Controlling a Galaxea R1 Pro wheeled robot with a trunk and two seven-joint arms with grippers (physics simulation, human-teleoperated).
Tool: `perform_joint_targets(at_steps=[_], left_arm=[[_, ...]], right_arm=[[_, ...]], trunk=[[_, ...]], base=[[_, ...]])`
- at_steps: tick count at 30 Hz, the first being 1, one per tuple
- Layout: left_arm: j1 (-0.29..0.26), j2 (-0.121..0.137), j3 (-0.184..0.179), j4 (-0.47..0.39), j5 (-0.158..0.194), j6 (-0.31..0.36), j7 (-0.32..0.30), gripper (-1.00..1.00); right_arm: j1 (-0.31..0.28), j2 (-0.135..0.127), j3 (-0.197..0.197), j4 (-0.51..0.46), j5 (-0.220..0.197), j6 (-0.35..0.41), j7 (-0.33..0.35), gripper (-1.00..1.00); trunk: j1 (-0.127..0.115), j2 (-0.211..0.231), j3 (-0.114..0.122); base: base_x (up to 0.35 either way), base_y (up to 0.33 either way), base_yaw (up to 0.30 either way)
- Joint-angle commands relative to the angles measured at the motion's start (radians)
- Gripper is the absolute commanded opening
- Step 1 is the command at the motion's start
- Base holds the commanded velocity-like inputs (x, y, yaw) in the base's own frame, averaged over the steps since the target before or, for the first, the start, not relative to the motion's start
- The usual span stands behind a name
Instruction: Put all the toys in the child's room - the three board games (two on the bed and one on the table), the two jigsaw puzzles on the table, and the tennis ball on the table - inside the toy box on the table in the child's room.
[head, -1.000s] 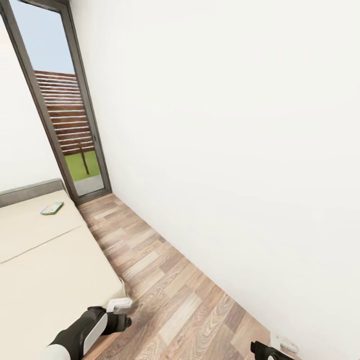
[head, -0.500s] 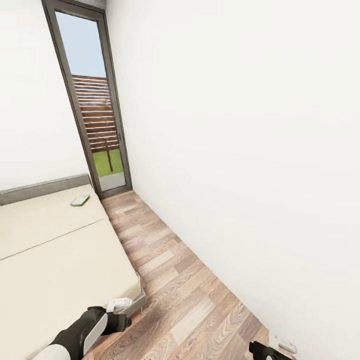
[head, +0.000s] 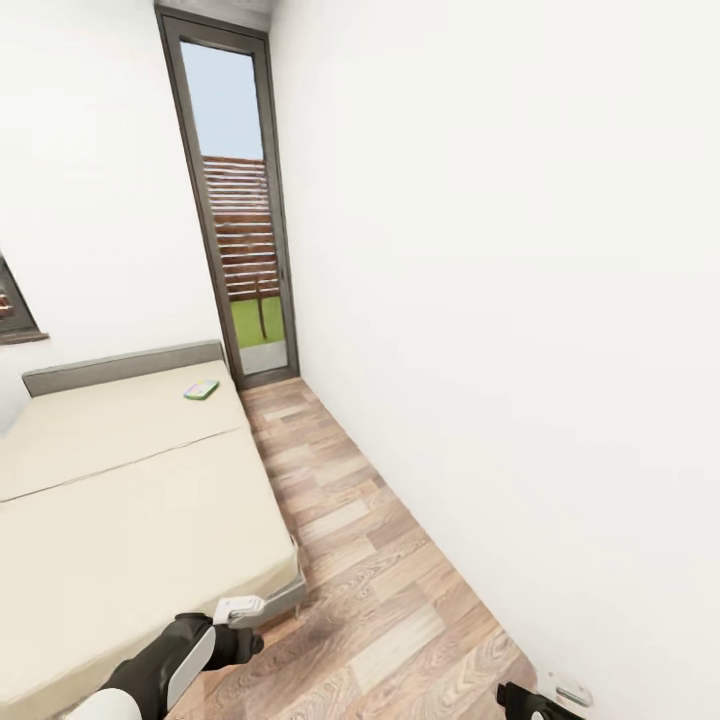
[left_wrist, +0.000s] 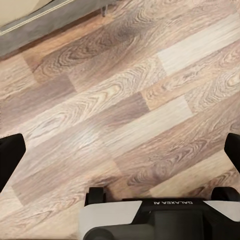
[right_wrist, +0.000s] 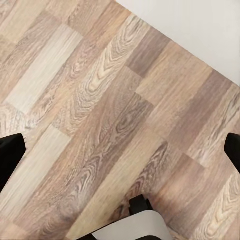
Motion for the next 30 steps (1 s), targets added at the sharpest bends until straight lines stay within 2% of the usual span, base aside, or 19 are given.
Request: perform_joint_targets(at_steps=[1, 14, 22, 30], left_arm=[[-0.001, 0.001, -0.005, -0.001, 0.003, 0.004, 0.001, 1.0], [-0.001, 0.001, -0.016, -0.001, 0.003, 0.004, 0.001, 1.0], [-0.001, 0.002, -0.047, -0.001, 0.003, 0.004, 0.001, 1.0], [-0.001, 0.002, -0.052, -0.001, 0.003, 0.004, 0.001, 1.0]], right_arm=[[0.0, 0.0, 0.001, -0.003, -0.009, 0.004, -0.005, 1.0], [0.0, 0.001, 0.001, -0.003, -0.009, 0.004, -0.006, 1.0], [0.0, 0.0, 0.001, -0.003, -0.009, 0.004, -0.006, 1.0], [0.0, 0.001, 0.001, -0.003, -0.009, 0.004, -0.008, 1.0]], trunk=[[0.001, -0.002, -0.002], [0.001, -0.002, 0.0], [0.001, -0.002, 0.0], [0.001, -0.002, 0.0]], base=[[0.0, -0.113, 0.283], [0.0, -0.232, 0.286], [0.0, -0.054, 0.292], [0.0, -0.006, 0.293]])
